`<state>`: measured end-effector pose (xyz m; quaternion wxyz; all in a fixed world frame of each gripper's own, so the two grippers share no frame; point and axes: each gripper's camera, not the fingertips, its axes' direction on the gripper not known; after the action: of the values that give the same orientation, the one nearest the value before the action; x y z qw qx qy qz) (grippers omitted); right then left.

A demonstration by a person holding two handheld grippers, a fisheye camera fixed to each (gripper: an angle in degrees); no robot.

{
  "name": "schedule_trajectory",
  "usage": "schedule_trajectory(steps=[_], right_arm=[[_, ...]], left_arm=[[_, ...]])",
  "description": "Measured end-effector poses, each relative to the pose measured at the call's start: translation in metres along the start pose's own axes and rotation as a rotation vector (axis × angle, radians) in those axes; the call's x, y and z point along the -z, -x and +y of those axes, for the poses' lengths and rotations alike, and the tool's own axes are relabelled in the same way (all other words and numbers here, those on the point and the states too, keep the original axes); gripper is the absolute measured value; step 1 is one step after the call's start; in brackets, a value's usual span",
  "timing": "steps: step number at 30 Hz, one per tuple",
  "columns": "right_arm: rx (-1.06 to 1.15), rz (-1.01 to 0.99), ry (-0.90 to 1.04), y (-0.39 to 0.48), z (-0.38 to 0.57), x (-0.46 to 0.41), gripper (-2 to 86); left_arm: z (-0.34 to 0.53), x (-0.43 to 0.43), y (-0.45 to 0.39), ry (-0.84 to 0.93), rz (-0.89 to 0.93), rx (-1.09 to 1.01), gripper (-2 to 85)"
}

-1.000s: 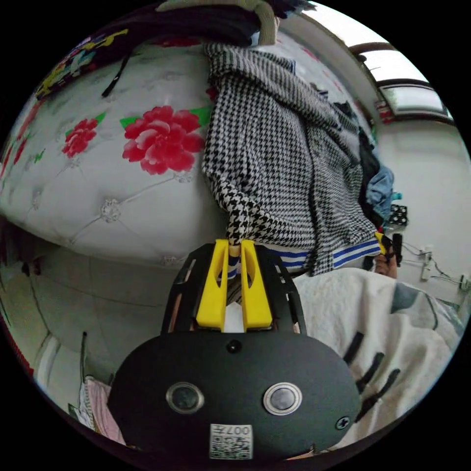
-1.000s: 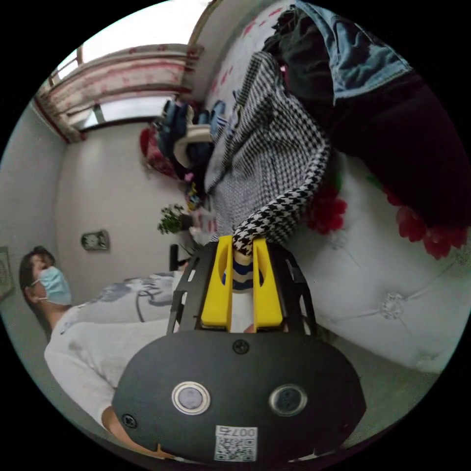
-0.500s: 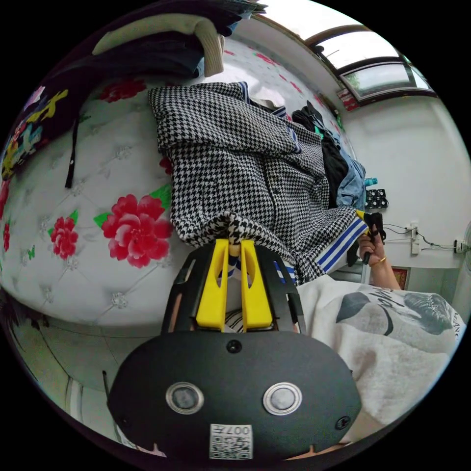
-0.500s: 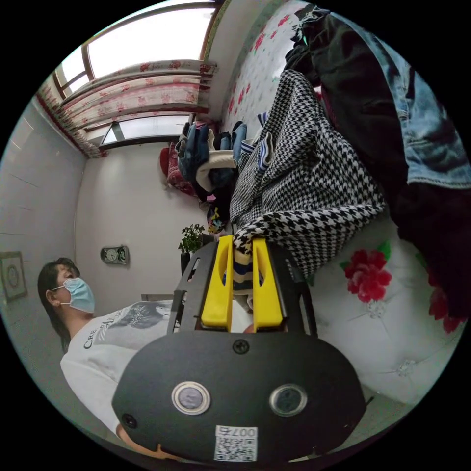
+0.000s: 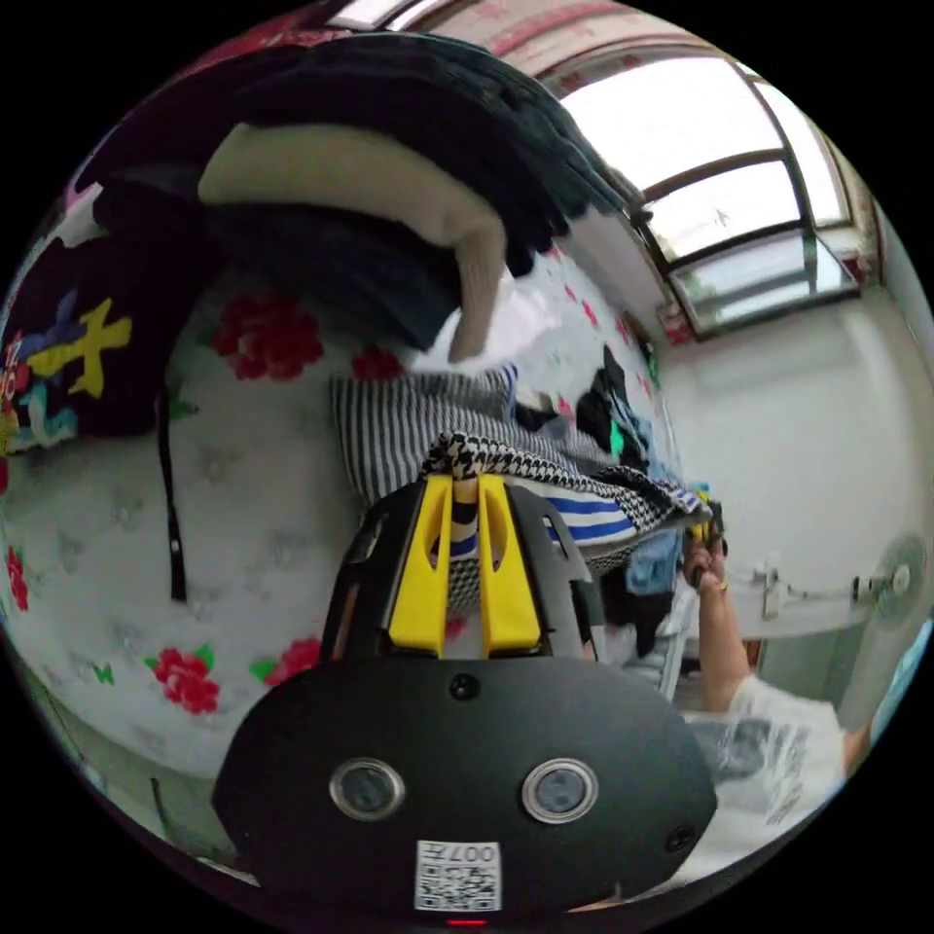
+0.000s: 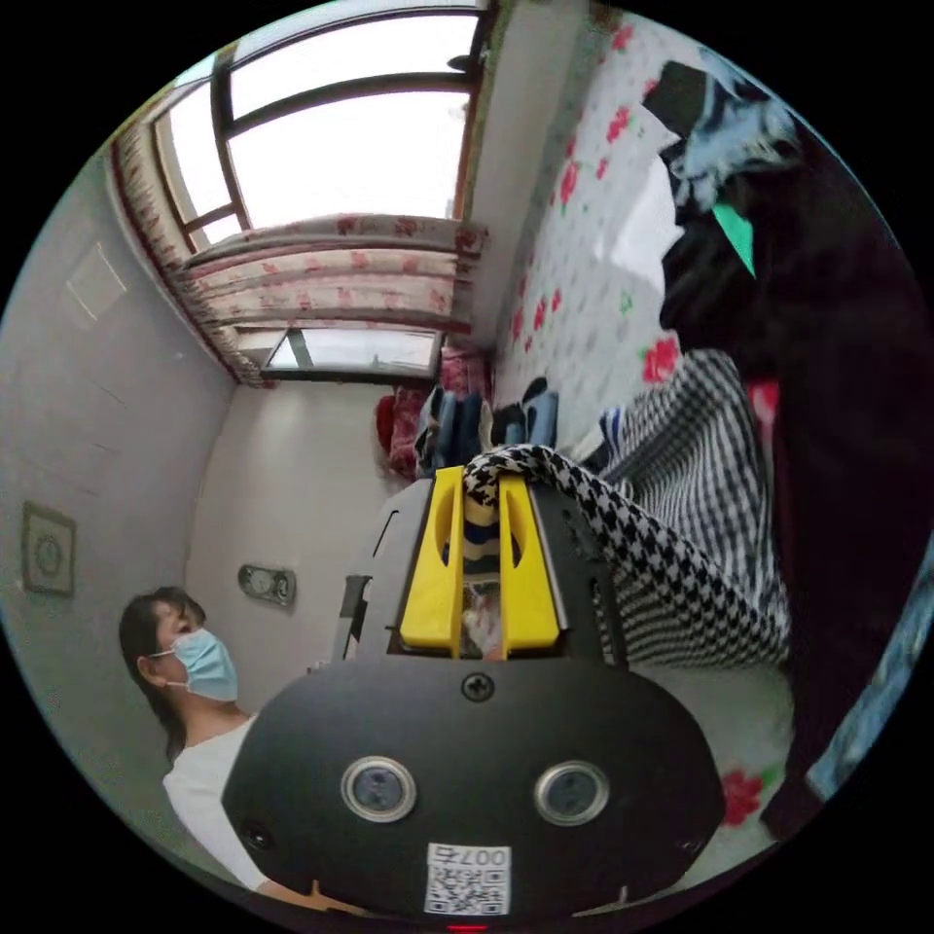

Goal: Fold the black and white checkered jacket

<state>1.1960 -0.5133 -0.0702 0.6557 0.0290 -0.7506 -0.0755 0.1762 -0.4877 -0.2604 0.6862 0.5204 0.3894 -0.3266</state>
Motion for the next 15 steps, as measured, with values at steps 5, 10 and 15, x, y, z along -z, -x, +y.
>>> schedule_trajectory(steps=[5, 10, 15], right_arm=[[0.057, 0.451, 0.086, -0.033, -0.046, -0.092, 8.5], [0.159, 0.670, 0.095, -0.053, 0.006, -0.103, 10.2], [0.008, 0.741, -0.076, -0.088, 0.083, -0.057, 11.1]], left_arm=[[-0.061, -0.063, -0.005, 0.031, -0.290, 0.066, 8.2], [-0.003, -0.075, -0.018, 0.031, -0.505, -0.089, 8.1], [0.064, -0.082, 0.004, 0.121, -0.561, -0.037, 8.4]])
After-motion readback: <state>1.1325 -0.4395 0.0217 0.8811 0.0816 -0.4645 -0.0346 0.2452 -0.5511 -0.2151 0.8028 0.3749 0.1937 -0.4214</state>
